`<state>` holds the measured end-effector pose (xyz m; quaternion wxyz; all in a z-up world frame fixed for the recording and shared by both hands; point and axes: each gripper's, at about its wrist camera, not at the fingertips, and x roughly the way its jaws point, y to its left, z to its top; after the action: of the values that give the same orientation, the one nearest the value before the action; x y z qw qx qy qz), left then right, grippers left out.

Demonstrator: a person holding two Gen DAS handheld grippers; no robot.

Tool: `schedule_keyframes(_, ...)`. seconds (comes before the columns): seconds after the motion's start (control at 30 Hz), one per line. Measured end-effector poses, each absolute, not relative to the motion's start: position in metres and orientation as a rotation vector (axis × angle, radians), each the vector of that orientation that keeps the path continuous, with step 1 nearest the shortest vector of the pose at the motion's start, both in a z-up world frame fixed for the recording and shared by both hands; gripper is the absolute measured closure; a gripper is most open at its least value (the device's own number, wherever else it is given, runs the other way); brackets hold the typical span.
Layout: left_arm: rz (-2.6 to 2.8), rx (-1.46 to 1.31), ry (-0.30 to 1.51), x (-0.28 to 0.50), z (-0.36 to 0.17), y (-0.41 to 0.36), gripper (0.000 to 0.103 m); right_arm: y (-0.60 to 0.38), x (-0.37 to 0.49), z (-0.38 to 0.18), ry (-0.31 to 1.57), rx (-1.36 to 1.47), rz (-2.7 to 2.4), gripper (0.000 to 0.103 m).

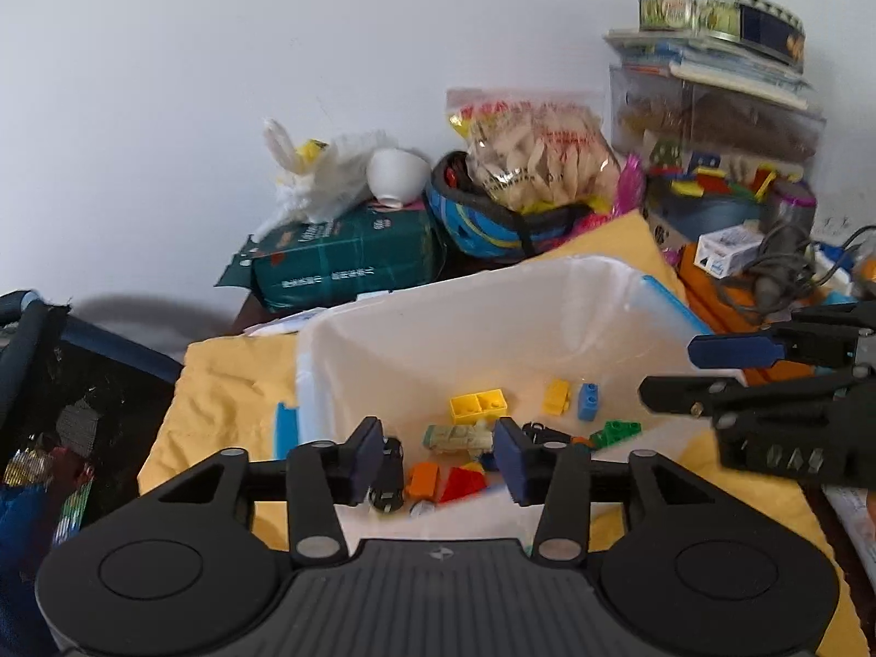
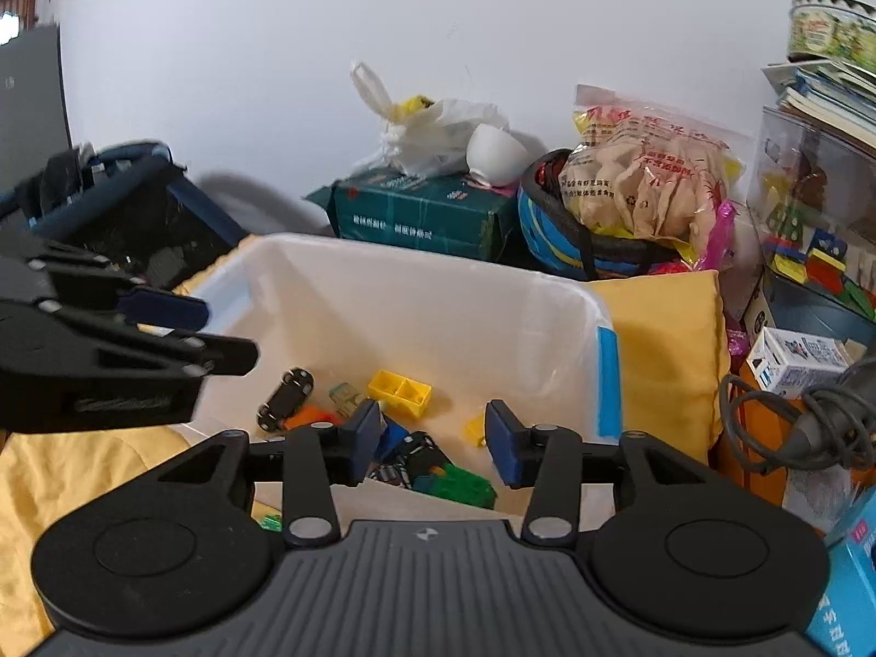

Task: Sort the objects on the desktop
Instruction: 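Carry both bricks over the bin and open both tools to drop them, then grasp a beige wooden cube with the left tool while the right tool grasps another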

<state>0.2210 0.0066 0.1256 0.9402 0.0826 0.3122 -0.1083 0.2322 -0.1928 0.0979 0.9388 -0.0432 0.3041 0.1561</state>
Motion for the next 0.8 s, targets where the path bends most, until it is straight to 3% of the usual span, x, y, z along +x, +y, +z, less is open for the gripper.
schedule_keyframes(0.23,-0.232,0.193,0.758,0.174,0.072,0.026,0.046,-0.21,0.194,0.1,0.606,0.02,0.41,0.051)
schedule_keyframes(0.43,-0.301,0.251,0.906,0.171,0.011,0.022,0.046,-0.196,0.179,0.055,0.718,-0.082,0.415,0.049)
schedule_keyframes(0.7,-0.339,0.26,0.877,0.184,-0.004,0.012,0.047,-0.185,0.16,0.001,0.876,-0.116,0.416,0.049)
schedule_keyframes(0.8,-0.334,0.277,0.886,0.195,-0.008,0.003,0.052,-0.184,0.154,-0.008,0.905,-0.113,0.411,0.049)
